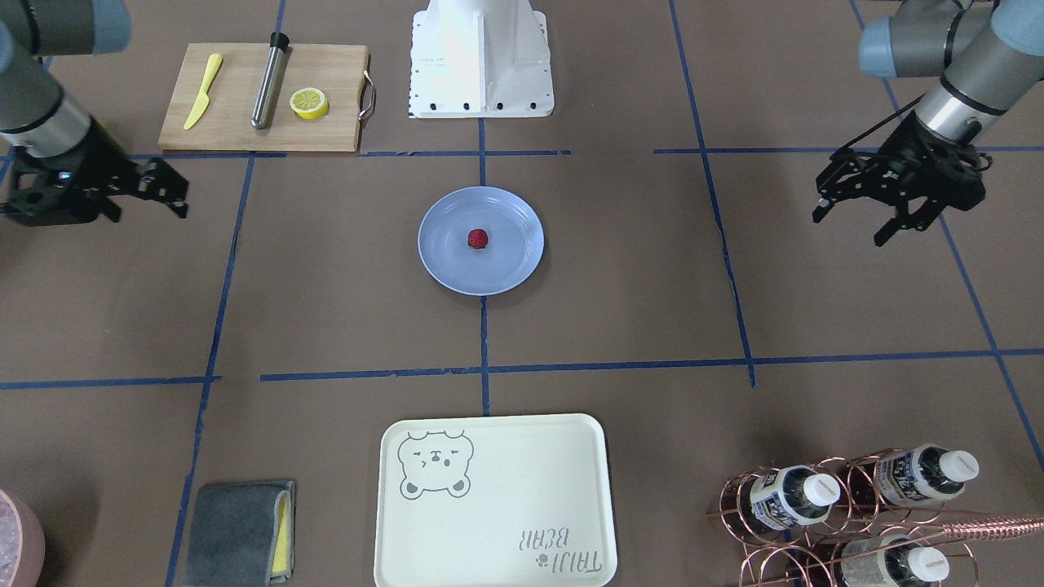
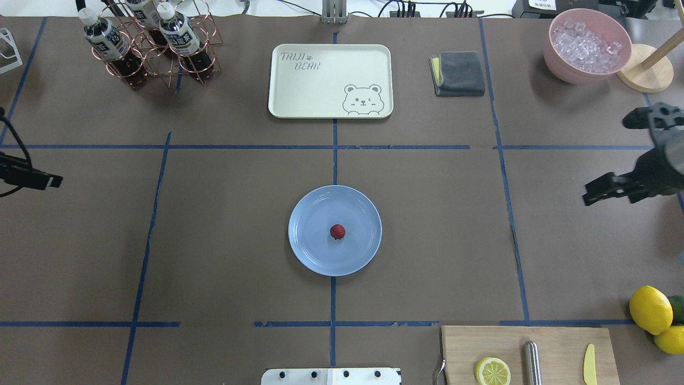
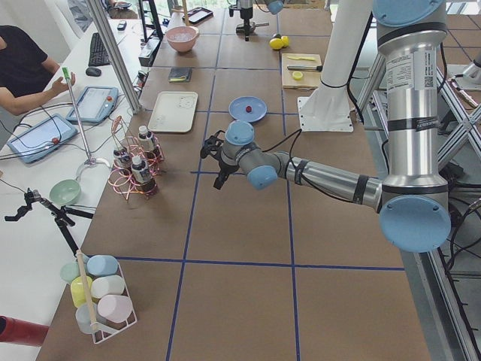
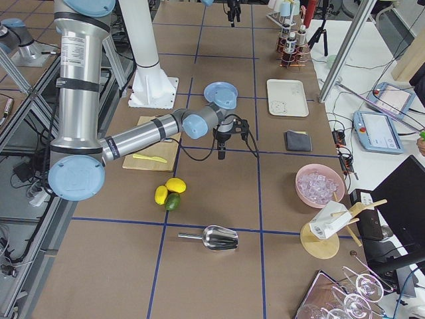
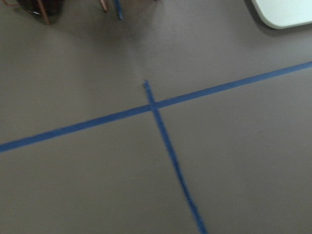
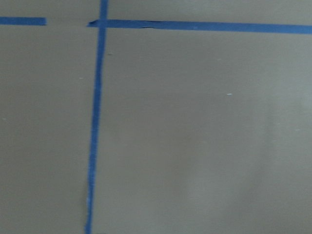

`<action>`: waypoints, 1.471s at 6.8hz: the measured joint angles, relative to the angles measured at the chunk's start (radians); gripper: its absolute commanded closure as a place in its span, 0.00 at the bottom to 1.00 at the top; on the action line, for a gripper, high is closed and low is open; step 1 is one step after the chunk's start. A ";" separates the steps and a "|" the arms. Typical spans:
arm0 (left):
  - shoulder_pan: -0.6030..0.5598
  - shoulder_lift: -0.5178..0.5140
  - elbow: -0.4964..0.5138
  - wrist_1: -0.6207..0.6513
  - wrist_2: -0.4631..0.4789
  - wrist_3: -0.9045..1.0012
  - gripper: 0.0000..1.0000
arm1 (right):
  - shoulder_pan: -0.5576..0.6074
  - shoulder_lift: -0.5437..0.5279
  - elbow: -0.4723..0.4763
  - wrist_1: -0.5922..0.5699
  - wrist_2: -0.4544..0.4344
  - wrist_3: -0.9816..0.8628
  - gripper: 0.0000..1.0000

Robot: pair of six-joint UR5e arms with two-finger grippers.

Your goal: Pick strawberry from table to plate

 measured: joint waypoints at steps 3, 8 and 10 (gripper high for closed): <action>-0.284 -0.052 0.002 0.424 -0.093 0.419 0.01 | 0.292 -0.101 -0.073 -0.039 0.106 -0.396 0.00; -0.456 -0.113 0.067 0.859 -0.157 0.594 0.00 | 0.437 -0.172 -0.079 -0.140 0.154 -0.654 0.00; -0.458 -0.106 0.089 0.856 -0.162 0.592 0.00 | 0.437 -0.166 -0.084 -0.140 0.177 -0.598 0.00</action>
